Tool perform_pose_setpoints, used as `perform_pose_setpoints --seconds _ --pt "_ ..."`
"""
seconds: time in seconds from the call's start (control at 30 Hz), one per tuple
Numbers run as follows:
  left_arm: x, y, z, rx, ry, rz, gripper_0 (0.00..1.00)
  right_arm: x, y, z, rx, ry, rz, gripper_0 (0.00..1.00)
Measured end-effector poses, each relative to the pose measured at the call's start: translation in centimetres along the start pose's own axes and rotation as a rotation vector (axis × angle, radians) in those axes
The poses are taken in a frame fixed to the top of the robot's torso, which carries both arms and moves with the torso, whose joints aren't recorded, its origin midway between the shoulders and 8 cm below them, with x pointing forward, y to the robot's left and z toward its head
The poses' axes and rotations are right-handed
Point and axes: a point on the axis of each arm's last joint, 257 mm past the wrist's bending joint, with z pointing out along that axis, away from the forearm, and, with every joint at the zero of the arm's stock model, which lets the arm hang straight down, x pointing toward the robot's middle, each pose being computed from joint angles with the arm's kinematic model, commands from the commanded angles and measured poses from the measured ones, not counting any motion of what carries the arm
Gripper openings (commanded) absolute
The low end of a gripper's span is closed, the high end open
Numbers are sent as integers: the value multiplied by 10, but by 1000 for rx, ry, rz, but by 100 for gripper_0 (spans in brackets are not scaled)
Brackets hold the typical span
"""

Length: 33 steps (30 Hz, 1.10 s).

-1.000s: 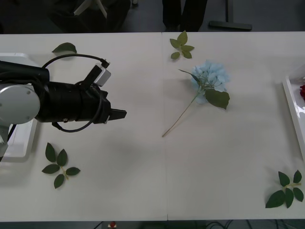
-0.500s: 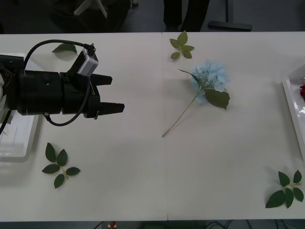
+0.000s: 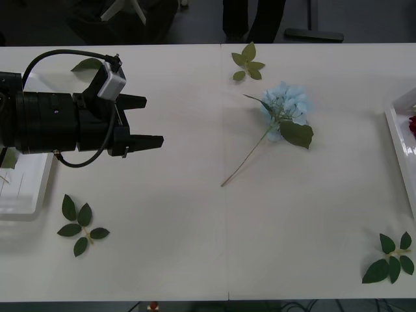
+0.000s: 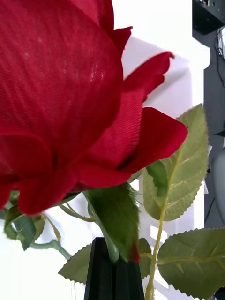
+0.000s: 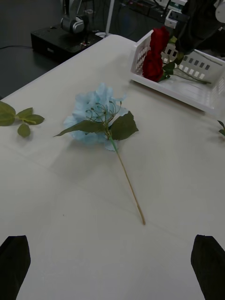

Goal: Place the red flowers into the right box and the blue flowers into the left box. If a person shows an open palm, hand one flower to the person first, then continue sorting.

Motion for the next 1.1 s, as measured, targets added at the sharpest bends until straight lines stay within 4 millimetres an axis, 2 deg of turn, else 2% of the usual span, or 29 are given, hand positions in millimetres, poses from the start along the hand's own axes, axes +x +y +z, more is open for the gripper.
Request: perform_pose_setpoints --seconds 0.03,0.07,0.13,0.23,0.33,0.43,0.53,0.7,0.87,1.1 --pt "0 0 0 0 0 0 100 1 2 2 -1 -6 -12 26" --pt "0 0 0 -1 0 -1 100 1 5 3 -3 -12 -25 31" --pt "1 1 -1 -3 0 -3 100 4 10 7 -6 -22 -55 52" --pt "1 3 -3 -10 -2 -6 100 13 12 10 -3 -3 -74 73" --pt "1 6 -7 -21 -6 -8 100 12 11 9 -2 -4 -67 89" --pt "0 8 -8 -25 -8 -8 100 7 10 8 -10 -12 -41 98" --pt "-1 8 -8 -24 -10 -9 100 6 24 5 -68 -5 27 100" --pt "-1 8 -8 -24 -10 -9 100 -4 66 -17 -202 21 86 100" --pt "-1 8 -8 -23 -11 -10 100 -15 106 -60 -362 91 137 100" --pt "-1 7 -8 -22 -12 -11 100 -56 159 -130 -584 89 207 100"
